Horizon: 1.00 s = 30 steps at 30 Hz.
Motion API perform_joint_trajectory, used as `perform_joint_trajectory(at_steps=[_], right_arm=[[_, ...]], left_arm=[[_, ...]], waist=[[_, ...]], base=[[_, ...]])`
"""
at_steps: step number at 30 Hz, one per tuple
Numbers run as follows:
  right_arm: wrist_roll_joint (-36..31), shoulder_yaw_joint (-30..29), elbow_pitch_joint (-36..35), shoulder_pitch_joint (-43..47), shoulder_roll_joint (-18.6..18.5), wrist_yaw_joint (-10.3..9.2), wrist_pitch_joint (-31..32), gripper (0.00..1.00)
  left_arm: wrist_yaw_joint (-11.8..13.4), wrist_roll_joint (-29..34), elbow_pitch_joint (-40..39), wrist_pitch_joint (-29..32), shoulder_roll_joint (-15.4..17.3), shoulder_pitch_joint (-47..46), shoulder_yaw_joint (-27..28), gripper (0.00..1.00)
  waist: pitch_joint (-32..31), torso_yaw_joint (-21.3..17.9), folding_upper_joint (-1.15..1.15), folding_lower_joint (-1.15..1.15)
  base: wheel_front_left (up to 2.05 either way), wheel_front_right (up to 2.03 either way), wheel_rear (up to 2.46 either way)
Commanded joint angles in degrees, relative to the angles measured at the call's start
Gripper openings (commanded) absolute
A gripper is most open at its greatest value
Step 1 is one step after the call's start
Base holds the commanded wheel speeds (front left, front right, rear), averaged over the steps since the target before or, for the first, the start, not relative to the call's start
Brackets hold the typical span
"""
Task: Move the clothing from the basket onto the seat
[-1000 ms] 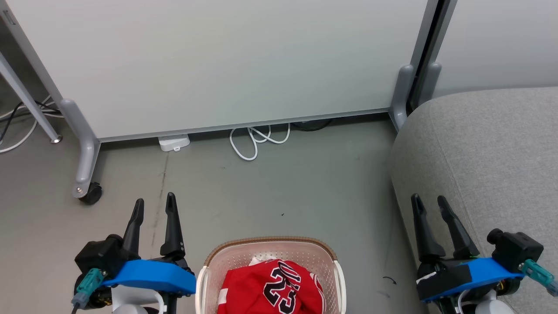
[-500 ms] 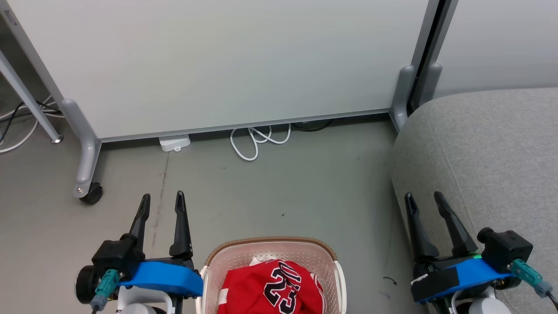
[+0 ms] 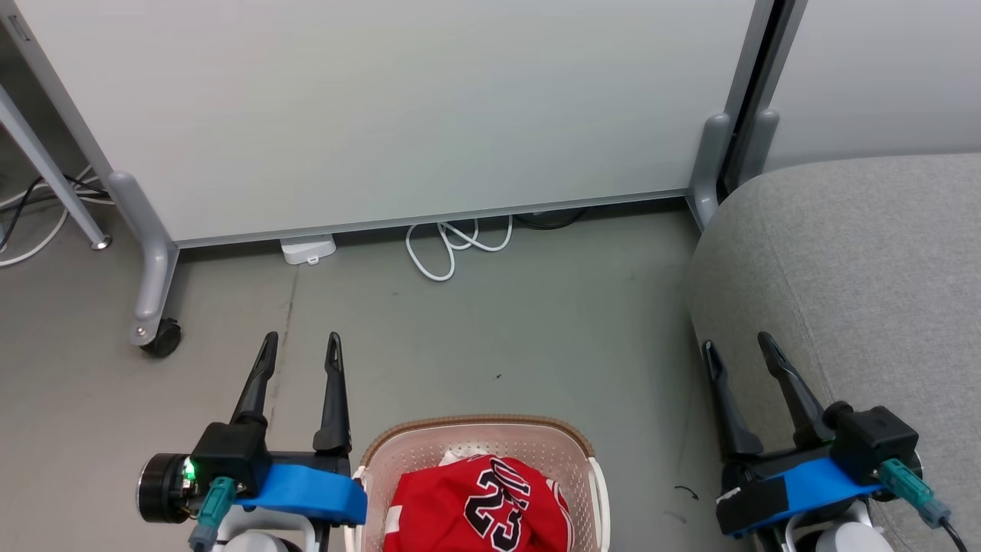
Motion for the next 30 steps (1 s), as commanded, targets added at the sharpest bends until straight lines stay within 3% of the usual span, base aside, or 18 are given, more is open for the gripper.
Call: perform_joint_trajectory(at_steps=[1, 18, 30], right_arm=[[-1.5, 0.2, -0.3, -1.0, -0.4, 0.12, -0.5, 1.0], [-8.5, 0.6, 0.0, -0.8, -0.4, 0.14, -2.2, 1.0], [-8.4, -0.1, 1.5, -0.9, -0.4, 0.13, -2.2, 1.0]], left_arm=[[0.3, 1.3, -0.3, -0.4, 0.3, -0.8, -0.1, 1.0], [0.4, 7.9, 0.2, -2.1, 0.0, -0.6, -1.0, 1.0], [-0.3, 7.6, 0.4, -2.1, -0.3, -0.3, -0.4, 1.0]], waist=[[0.0, 0.0, 0.0, 0.0], [-0.2, 0.3, 0.0, 0.0], [-0.4, 0.2, 0.0, 0.0]], base=[[0.0, 0.0, 0.0], [0.0, 0.0, 0.0], [0.0, 0.0, 0.0]])
